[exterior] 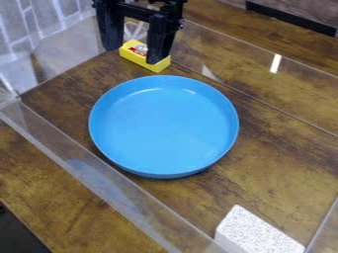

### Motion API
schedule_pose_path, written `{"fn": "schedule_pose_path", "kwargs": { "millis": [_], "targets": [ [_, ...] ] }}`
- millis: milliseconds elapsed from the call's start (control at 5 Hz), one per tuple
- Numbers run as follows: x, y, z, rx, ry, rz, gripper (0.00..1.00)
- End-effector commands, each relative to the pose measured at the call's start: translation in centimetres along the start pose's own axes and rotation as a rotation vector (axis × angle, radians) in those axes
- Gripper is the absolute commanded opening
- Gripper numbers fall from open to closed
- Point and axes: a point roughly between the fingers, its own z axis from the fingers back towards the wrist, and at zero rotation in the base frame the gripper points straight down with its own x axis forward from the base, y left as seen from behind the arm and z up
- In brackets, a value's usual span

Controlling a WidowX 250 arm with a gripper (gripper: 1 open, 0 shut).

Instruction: Put the white object in the blue tray

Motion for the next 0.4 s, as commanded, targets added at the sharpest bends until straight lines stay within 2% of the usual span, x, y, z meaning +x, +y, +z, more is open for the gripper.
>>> {"fn": "schedule_pose_path", "kwargs": {
  "millis": [0, 200],
  "targets": [
    [-0.2, -0.5, -0.7, 0.000, 0.012, -0.015, 1.00],
    [-0.6, -1.6, -1.6, 0.001, 0.024, -0.046, 1.00]
  ]
}}
